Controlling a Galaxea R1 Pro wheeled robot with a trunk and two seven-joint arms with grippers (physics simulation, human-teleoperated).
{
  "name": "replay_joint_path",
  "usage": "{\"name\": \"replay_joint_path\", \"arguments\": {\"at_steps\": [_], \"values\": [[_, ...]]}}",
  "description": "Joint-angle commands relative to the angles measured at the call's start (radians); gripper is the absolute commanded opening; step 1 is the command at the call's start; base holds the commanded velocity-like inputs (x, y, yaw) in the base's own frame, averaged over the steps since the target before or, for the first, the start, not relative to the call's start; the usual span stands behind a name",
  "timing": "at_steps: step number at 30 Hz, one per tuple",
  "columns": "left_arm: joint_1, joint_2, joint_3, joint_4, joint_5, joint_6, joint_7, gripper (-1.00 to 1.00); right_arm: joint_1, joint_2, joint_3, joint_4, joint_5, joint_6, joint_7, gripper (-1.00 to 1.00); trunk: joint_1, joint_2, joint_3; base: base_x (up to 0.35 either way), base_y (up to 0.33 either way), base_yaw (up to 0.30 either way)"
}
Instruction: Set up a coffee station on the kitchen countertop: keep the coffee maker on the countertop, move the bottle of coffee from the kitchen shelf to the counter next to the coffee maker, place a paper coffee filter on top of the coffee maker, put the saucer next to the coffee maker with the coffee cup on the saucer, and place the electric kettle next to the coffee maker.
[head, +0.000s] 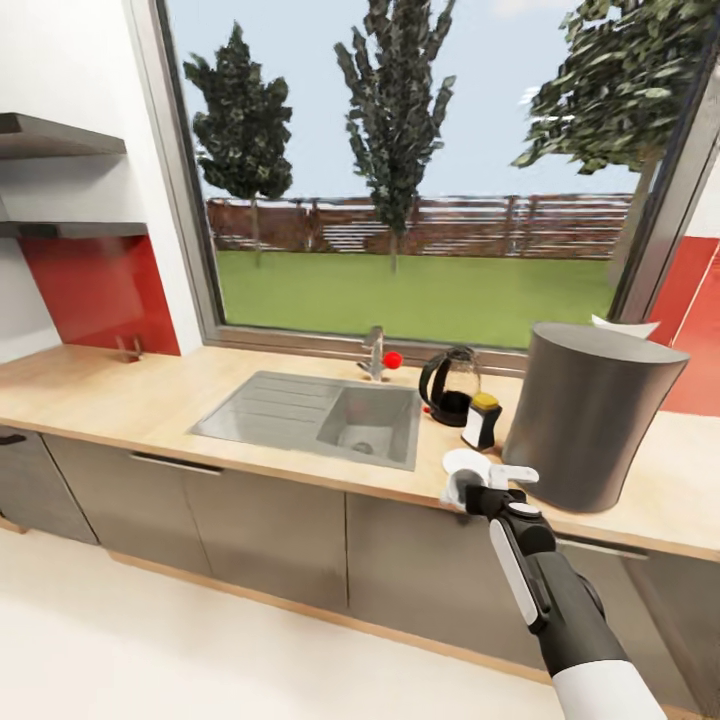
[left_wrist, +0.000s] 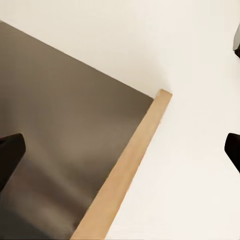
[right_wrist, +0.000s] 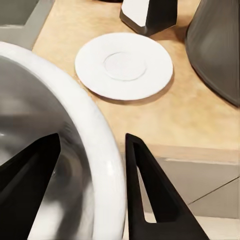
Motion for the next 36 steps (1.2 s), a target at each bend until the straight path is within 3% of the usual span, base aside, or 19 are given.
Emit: {"name": "replay_joint_path", "arguments": {"at_steps": [1,12,14,19,36], "values": [[0.0,0.0,0.006,-0.001,0.004,-0.005,0.0,1.0,-0.001,0.0,0.002,-0.001,-0.01,0.003,-0.009,-1.0,0.001,-0.001,-0.002,0.24,0.25,-0.293],[0.0,0.0,0.008,0.001,0.004,-0.005,0.0,1.0,-0.001,0.001,0.001,0.0,-0.01,0.003,-0.011,-1.0,0.001,-0.001,-0.002,0.188,0.247,-0.257],[0.0,0.001,0.008,0.001,0.003,-0.005,0.0,1.0,-0.001,0.002,-0.001,0.0,-0.011,0.009,-0.011,-1.0,0.001,-0.001,-0.002,0.066,0.152,-0.038],[0.0,0.001,0.008,0.001,0.003,-0.004,-0.003,1.0,-0.001,0.005,-0.004,-0.002,-0.012,0.115,-0.014,-1.0,0.001,-0.001,-0.002,0.042,0.038,-0.005],[0.0,0.0,0.008,0.001,0.003,-0.004,-0.002,1.0,-0.001,0.003,-0.011,-0.002,-0.014,0.126,-0.011,-1.0,0.001,-0.001,-0.002,0.267,0.06,-0.001]]}}
